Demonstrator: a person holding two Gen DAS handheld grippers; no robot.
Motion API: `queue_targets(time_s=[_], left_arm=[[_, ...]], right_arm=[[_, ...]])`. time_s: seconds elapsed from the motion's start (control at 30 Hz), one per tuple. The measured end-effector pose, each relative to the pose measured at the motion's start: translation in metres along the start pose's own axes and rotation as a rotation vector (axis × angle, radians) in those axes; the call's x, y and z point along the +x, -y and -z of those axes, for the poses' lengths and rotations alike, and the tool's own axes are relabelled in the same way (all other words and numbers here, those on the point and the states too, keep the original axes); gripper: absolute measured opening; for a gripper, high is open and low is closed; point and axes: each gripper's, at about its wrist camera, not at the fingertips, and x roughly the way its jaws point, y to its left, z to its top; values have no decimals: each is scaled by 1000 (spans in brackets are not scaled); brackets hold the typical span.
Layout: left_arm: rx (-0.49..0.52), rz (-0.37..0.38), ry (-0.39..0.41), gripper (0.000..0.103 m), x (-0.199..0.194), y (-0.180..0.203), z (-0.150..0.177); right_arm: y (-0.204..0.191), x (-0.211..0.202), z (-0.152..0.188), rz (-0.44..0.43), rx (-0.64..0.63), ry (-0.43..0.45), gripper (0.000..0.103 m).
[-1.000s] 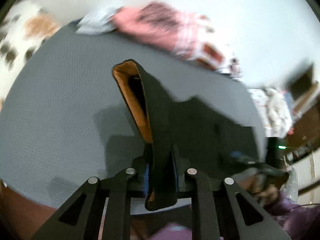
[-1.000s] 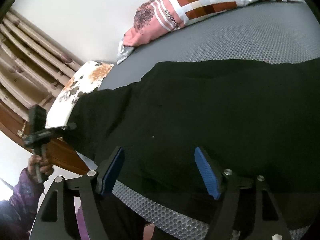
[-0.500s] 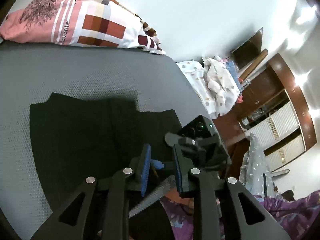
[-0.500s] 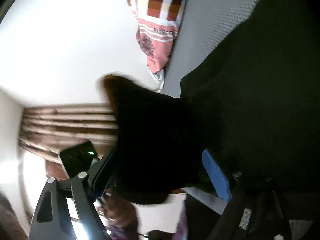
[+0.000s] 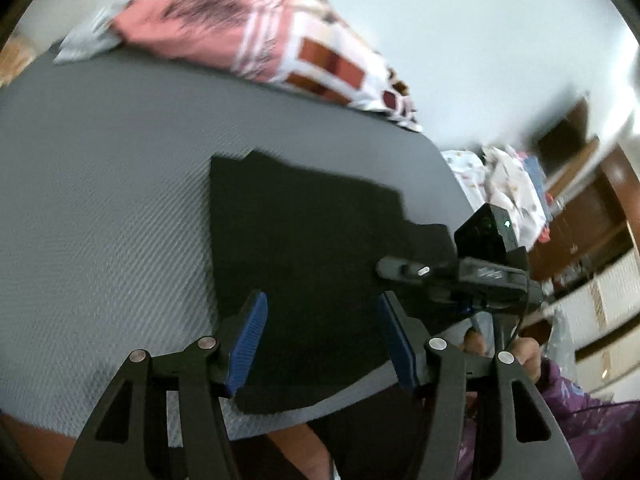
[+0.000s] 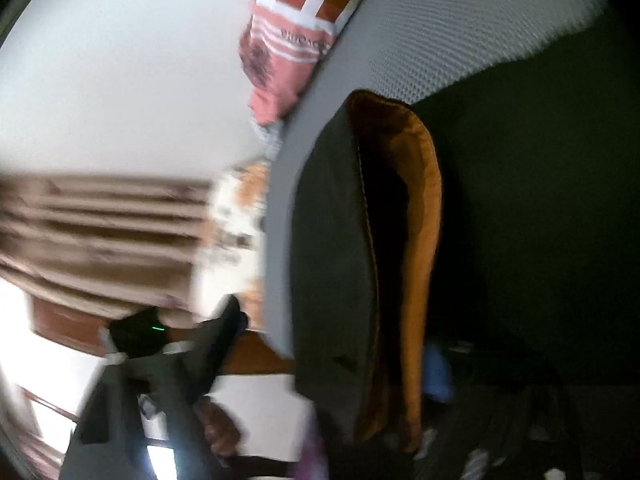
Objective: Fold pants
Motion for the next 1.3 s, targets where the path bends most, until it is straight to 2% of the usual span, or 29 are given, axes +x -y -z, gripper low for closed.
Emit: queue_targets(time_s=[0.03, 0.13, 0.23, 0.33, 0.43, 0.57, 0.67, 0.77, 0.97, 1.1, 1.17, 1.23, 1.3], left_arm=[[-18, -7, -8, 58, 2, -5, 3], [-23, -23, -21, 58, 4, -3, 4], [18, -31, -18, 59, 6, 14, 0], [63, -13, -21, 65, 16, 32, -4], [86, -9, -49, 68, 34, 44, -3], [116, -16, -102, 68, 65, 55, 1], [125, -23, -149, 68, 84, 60, 6], [131, -41, -171, 68, 93, 65, 5], [171, -42, -142, 68, 95, 77, -1], [202, -55, -171, 68, 111, 79, -2], [210, -68, -181, 68, 116, 78, 0], [218, -71, -188, 68, 119, 77, 2], [218, -64, -181, 70, 118, 77, 2]], right_arm=[[1, 6, -3, 7, 8, -25, 19], [-1, -4, -8, -27, 22, -5, 16], [-6, -41, -16, -101, 27, 73, 15], [0, -87, -21, -111, 23, 156, 15], [30, -131, -21, -66, 53, 242, 15], [97, -166, -14, -28, 203, 331, 15], [127, -168, -7, -64, 272, 344, 15], [130, -170, -6, -79, 265, 347, 15], [123, -165, -13, -99, 270, 330, 15], [139, -176, 0, -93, 286, 321, 15], [144, -182, 3, -115, 308, 318, 22], [146, -198, 8, -103, 327, 356, 28], [143, -226, 15, -71, 311, 428, 29]])
